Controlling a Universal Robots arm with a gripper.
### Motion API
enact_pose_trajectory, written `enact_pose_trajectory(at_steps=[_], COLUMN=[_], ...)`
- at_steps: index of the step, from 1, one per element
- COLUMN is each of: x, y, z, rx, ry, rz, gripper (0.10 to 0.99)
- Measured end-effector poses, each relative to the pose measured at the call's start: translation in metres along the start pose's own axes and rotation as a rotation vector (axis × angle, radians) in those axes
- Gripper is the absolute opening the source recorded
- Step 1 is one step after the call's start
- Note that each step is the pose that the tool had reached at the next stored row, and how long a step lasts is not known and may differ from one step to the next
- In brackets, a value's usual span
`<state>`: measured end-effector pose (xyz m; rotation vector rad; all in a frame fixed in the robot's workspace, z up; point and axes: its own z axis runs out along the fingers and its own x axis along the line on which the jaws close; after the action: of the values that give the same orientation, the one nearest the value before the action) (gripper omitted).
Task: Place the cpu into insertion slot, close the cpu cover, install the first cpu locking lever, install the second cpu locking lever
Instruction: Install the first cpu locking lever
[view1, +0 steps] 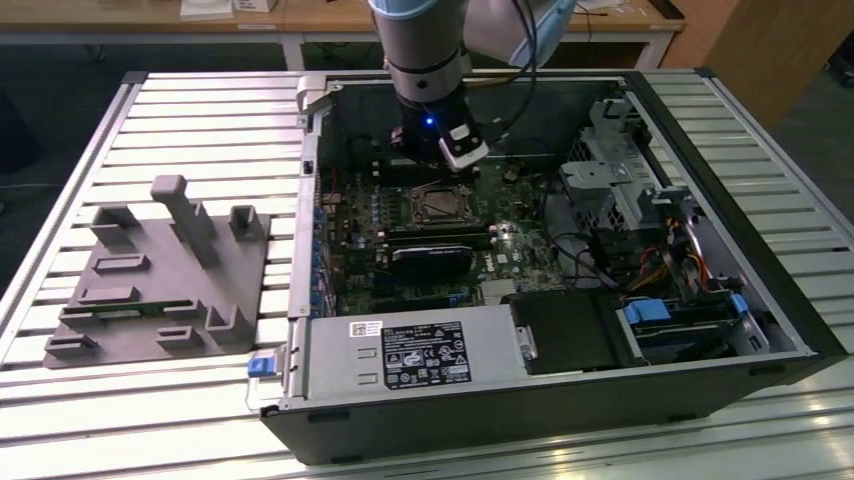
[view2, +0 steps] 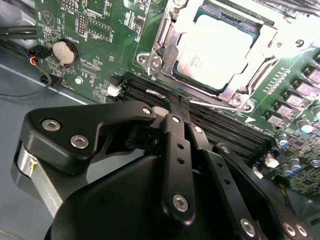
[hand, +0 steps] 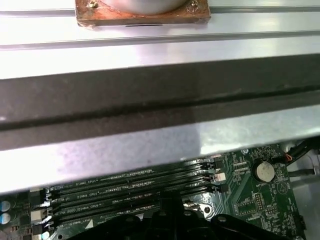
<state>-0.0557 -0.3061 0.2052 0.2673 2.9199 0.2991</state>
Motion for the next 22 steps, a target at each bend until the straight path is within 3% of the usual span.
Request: enact_pose_trajectory(at_steps=[7, 11, 22], x=[0.0022, 0.0066, 0.0070], y=[0.0005, 0.0013, 0.0065], z=[0.0019, 0.0019, 0.0059], rx=[0.012, 0.014, 0.021], ry=[-0.0141, -0.0171, -0.0259], rz=[0.063, 0.076, 0.115], gripper=[0.106, 0.106, 0.106])
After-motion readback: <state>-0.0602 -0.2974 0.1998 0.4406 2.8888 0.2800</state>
